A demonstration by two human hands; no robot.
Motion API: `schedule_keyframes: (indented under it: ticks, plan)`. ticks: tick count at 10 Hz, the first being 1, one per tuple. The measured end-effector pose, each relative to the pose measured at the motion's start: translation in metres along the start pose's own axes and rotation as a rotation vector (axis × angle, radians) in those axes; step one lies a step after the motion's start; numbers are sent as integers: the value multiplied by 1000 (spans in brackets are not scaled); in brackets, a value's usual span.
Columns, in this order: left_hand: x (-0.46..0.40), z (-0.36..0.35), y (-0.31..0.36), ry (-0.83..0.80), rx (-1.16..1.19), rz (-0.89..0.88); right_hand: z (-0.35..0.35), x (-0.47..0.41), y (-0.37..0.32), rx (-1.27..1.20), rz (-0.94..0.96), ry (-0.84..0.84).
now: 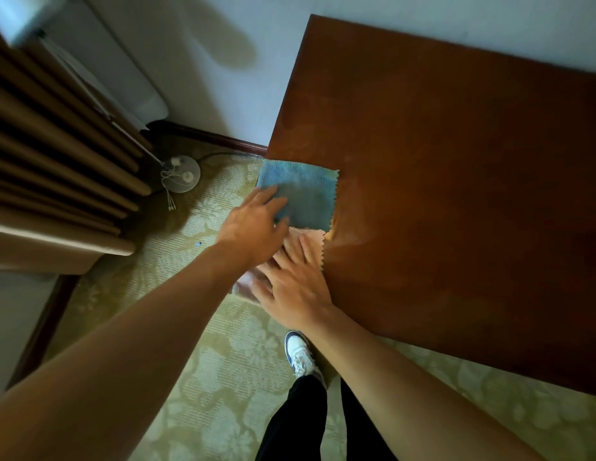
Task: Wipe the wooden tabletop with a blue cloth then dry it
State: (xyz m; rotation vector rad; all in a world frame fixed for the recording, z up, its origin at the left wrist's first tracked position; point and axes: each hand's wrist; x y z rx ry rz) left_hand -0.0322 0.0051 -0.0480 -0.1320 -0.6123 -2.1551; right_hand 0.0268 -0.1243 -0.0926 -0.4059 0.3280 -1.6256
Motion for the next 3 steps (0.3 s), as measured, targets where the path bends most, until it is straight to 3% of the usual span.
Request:
schedule_keyframes:
  ticks: [1, 2, 3]
  plan:
    - [8, 11, 11, 104, 115, 36, 22, -4, 0, -247, -129, 66]
    - [10, 29, 35, 263, 220, 83, 61, -15, 8, -506, -395, 227]
    - [7, 50, 66, 384, 323, 86, 114, -24, 19, -528, -537, 453]
Point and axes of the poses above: each hand's wrist, its own x-axis away from the middle knuckle, its own z-axis out of the back of the hand, y = z × x, and after that the axes turned 4 degrees about y, right-handed
